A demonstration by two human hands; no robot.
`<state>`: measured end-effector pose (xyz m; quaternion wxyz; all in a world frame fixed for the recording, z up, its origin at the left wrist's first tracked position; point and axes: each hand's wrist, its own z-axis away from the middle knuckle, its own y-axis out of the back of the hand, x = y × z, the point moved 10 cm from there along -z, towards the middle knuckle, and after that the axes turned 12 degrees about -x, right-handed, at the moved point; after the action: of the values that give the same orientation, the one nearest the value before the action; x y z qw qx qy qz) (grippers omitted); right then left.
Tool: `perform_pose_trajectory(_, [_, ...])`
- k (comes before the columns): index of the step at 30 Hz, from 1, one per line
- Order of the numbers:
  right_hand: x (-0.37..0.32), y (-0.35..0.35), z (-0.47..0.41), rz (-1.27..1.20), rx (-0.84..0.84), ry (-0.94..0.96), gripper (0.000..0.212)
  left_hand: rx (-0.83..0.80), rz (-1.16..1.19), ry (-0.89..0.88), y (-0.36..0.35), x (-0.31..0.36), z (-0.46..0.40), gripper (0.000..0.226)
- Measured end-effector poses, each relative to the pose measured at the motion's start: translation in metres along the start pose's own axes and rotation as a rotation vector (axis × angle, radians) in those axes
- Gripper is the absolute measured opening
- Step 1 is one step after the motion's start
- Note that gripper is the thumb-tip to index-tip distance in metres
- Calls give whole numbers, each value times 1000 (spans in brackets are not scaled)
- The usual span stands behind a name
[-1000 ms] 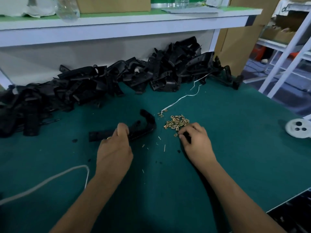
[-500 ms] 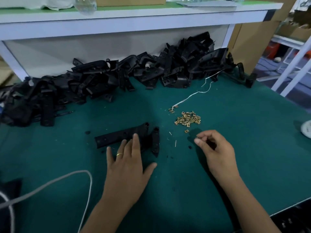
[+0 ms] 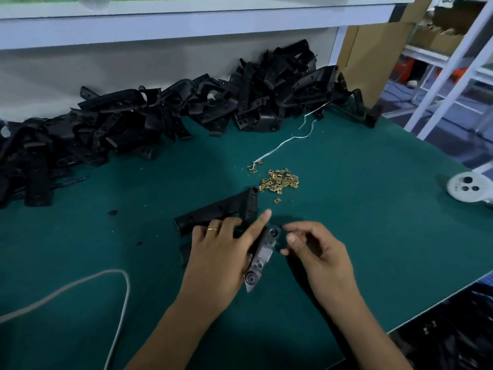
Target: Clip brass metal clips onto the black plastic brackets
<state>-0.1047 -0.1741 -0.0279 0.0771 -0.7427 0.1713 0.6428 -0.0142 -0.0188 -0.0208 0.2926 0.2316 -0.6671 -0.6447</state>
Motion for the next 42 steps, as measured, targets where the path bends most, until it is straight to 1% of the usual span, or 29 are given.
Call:
perform_pose_trajectory(2, [0,-8,6,-39,-2,8,24,21,40,-34,2,7,3,117])
perform_pose_trajectory(5, [0,-1,7,-92,67,0,27,27,140,-75,4,7,3,92])
perform_pose_trajectory(7, [0,6,6,-72,84,-15,28,25,204,-80,4,4,4,94])
perform_pose_trajectory(9, [2,9,5,-85,76,-32,25,30,213,-94,3,3,5,96])
perform_pose_trajectory(12, [2,13,8,-108,98,-48,17,88,176,-127,7,5,7,80])
perform_pose_trajectory(14, [1,13,9,-125,102,-46,15,97,167,-115,8,5,7,75])
perform_pose_trajectory(18, [2,7,10,-174,93,-61,13,88,167,-122,7,8,6,73])
perform_pose_trajectory(26, [3,-3,8,-137,41,-114,22,90,137,-123,12,12,6,70])
perform_pose_trajectory(30, [4,-3,7,-148,37,-130,22,89,157,-103,12,11,5,71])
perform_pose_trajectory(42, [2,-9,3,-110,-13,-133,23,87,144,-141,7,13,4,74])
